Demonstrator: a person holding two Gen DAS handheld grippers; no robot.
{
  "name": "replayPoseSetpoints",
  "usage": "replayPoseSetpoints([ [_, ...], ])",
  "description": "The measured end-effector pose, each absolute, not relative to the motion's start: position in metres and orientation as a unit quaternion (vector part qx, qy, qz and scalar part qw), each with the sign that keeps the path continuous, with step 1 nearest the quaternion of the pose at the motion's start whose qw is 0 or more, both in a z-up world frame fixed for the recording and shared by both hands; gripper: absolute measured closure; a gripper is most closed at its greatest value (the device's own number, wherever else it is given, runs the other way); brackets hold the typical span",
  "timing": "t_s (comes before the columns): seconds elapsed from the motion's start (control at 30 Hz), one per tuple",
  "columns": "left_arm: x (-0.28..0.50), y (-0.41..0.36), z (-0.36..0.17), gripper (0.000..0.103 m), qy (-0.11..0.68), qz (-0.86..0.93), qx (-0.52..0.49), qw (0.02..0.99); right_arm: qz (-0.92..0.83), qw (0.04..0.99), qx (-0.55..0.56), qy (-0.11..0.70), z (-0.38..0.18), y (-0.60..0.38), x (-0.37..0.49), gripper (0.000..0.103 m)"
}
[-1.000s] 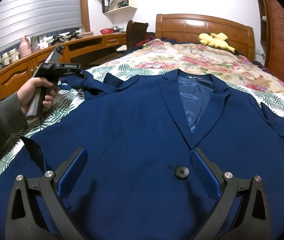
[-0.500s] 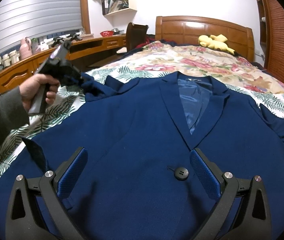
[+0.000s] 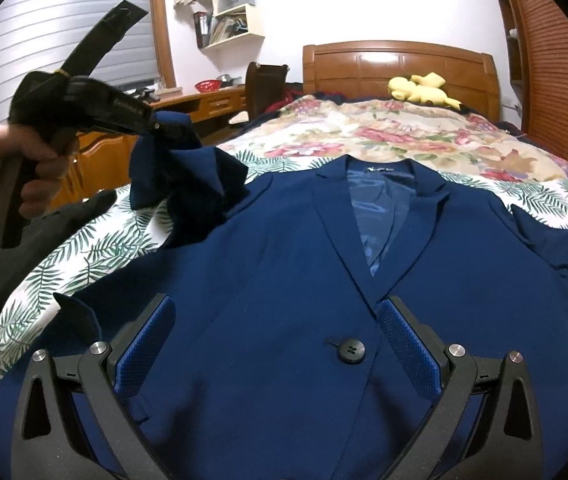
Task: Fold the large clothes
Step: 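Lift the sleeve with the left tool and fold it across the jacket front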
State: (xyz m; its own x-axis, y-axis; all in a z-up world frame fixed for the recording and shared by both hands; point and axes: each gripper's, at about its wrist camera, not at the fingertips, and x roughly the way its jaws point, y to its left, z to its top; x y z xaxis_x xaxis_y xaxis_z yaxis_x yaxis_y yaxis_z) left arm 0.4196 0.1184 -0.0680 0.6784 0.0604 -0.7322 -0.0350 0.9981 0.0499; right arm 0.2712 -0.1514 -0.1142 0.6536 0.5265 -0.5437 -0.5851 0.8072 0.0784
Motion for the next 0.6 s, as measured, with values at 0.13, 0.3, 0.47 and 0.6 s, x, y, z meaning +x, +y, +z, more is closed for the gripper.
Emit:
replayPoseSetpoints([
  [0.13, 0.401, 0.122, -0.068, 0.085, 0.407, 0.019, 0.025, 0.913, 0.306, 0.908, -0.055, 0.281, -0.115, -0.150, 0.271, 0.000],
  [0.3, 0.370, 0.121, -0.055, 0.069, 0.379, 0.002, 0.031, 0.925, 0.307, 0.908, -0.058, 0.280, -0.116, -0.151, 0.269, 0.000],
  [0.47, 0.366, 0.144, -0.052, 0.062, 0.363, 0.029, 0.017, 0.931, 0.307, 0.907, -0.061, 0.280, -0.116, -0.151, 0.269, 0.000],
  [0.6, 0.383, 0.179, -0.076, 0.060, 0.381, 0.060, -0.015, 0.922, 0.307, 0.907, -0.061, 0.280, -0.116, -0.151, 0.269, 0.000],
])
